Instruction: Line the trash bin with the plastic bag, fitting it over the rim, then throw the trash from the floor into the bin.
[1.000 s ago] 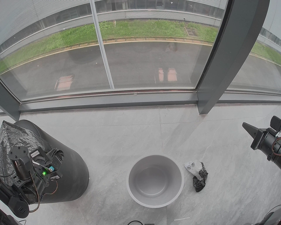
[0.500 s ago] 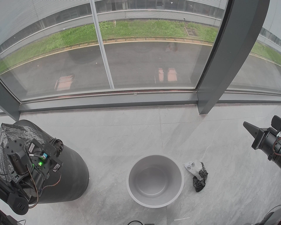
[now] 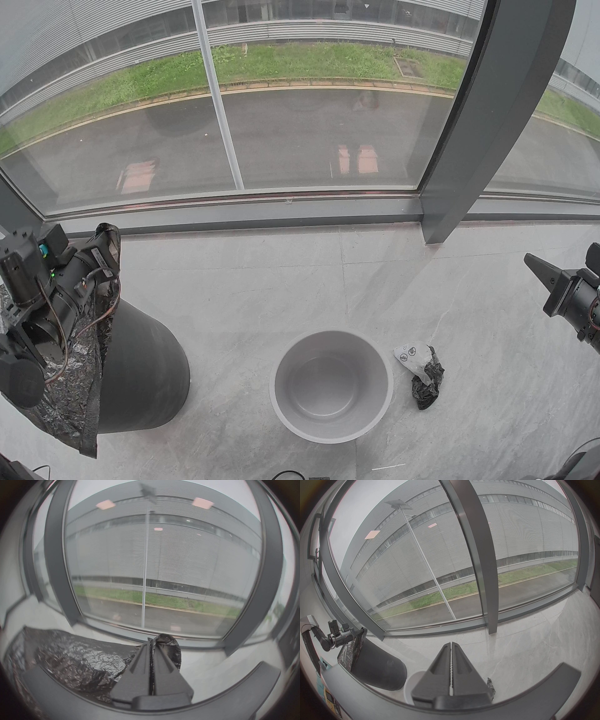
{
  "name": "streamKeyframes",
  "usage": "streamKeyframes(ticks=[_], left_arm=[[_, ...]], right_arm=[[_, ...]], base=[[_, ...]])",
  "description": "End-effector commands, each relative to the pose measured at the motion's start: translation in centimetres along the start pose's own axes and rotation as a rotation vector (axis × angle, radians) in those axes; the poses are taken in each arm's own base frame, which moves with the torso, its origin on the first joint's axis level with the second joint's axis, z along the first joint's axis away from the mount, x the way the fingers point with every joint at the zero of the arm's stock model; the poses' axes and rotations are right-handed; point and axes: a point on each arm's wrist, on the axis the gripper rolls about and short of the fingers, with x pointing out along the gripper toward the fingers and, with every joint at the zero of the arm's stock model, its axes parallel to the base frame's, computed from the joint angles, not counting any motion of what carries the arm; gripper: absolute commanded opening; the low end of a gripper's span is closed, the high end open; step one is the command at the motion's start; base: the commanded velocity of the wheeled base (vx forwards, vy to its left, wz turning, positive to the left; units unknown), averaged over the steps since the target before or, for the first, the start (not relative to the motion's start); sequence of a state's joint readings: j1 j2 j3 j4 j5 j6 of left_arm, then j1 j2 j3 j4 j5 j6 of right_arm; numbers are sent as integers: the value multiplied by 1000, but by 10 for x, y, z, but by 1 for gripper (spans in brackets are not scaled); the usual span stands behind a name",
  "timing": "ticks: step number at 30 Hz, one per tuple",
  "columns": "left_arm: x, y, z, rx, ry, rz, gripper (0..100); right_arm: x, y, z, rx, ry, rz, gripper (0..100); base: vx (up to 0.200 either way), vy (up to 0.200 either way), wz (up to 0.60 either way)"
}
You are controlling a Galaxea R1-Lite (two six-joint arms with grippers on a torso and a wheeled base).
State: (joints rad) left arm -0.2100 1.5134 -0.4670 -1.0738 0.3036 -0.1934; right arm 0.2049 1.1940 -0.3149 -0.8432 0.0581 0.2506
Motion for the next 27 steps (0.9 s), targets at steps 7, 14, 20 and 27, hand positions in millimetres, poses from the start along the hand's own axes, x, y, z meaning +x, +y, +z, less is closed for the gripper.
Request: streamKeyframes(ticks=[7, 14, 20, 27], left_arm=[[-19, -48, 110, -772, 271, -481, 0], [-38, -104, 136, -768, 363, -712, 0], [-43, -113, 135, -753, 431, -778, 0], [-42, -115, 131, -746, 472, -819, 0]], right_arm=[[-4, 23, 2, -1, -30, 26, 0], [2, 69, -6, -10, 18, 161, 0], [28, 91, -23, -43, 100, 169, 0], [46, 124, -36, -106, 149, 261, 0]], base=[[0, 0, 0], [0, 0, 0], [0, 0, 0], [0, 0, 0]])
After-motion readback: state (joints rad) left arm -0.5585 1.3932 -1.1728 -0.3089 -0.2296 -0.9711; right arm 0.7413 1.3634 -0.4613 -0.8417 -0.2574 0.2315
